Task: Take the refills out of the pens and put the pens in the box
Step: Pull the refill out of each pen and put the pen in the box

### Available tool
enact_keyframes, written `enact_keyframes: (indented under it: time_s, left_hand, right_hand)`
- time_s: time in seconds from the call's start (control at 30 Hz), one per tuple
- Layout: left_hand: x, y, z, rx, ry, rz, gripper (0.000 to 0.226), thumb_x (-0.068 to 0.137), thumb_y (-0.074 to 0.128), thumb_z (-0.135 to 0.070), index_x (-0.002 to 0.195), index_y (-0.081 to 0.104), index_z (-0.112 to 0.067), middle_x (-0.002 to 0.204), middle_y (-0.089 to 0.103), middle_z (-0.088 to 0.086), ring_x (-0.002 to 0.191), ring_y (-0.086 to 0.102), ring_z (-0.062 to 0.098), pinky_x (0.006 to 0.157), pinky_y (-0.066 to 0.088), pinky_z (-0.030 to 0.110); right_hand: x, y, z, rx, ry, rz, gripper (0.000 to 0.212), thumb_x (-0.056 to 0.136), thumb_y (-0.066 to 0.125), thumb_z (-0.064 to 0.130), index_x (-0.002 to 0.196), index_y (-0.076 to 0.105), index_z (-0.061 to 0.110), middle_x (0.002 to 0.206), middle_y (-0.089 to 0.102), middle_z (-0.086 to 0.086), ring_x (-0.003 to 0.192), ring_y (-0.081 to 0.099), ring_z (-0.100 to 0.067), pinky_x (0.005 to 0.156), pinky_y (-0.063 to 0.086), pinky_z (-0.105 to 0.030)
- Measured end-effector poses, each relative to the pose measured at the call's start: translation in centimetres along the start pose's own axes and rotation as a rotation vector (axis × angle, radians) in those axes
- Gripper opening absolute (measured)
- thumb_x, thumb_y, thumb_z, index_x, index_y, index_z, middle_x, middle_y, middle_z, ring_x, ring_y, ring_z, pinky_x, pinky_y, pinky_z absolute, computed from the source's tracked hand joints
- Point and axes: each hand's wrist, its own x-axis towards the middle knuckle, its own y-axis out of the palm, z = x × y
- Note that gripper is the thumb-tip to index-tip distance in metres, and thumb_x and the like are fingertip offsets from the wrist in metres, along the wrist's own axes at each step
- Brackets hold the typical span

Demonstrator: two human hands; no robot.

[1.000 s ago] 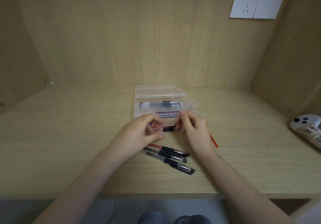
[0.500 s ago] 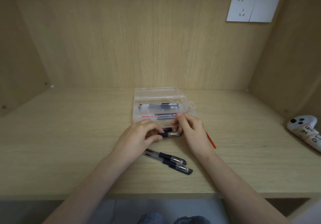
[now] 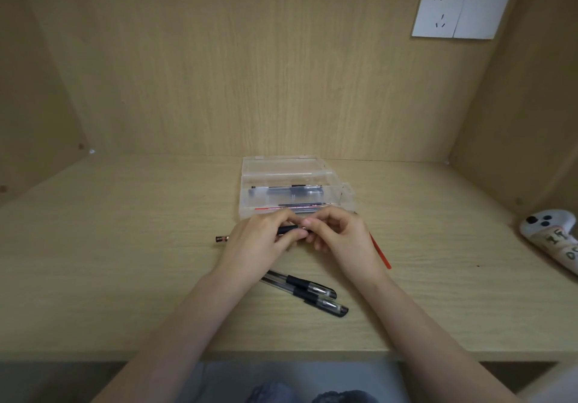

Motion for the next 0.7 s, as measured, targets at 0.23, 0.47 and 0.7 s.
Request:
enact_keyframes:
  time_s: [0.23, 0.47, 0.7]
  left_hand:
    - [-0.6, -0.3, 0.8, 0.207, -0.021, -0.148, 0.034, 0.08, 0.052, -0.062, 0.088, 0.067, -0.033, 0.075, 0.069, -0.005, 0.073, 0.063, 0.017, 0.058, 0.038, 0.026]
    - [-1.0, -0.7, 1.0, 0.091, -0.067, -0.077, 0.035, 0.081, 0.061, -0.051, 0.111, 0.05, -0.039, 0.087, 0.067, -0.014, 0.081, 0.062, 0.01, 0.064, 0.037, 0.024]
    - [-1.1, -0.4, 1.3, -0.03, -0.05, -0.062, 0.024, 0.089, 0.056, -0.028, 0.098, 0.035, -0.036, 0.095, 0.066, -0.011, 0.072, 0.06, 0.008, 0.069, 0.05, 0.035]
  right_hand:
    - [0.0, 0.1, 0.0, -0.074, 0.004, 0.054, 0.005, 0.085, 0.066, 0.011, 0.086, 0.067, 0.006, 0.073, 0.067, -0.005, 0.063, 0.055, -0.009, 0.064, 0.046, -0.019]
    - [0.0, -0.1, -0.5, -0.249, -0.014, 0.022, 0.003, 0.086, 0.066, 0.022, 0.086, 0.065, 0.019, 0.082, 0.067, 0.006, 0.082, 0.062, -0.01, 0.078, 0.049, -0.028]
    - [0.0, 0.1, -1.1, -0.524, -0.063, 0.094, 0.003, 0.079, 0.068, 0.031, 0.08, 0.066, 0.03, 0.085, 0.062, 0.014, 0.097, 0.05, -0.004, 0.087, 0.044, -0.03]
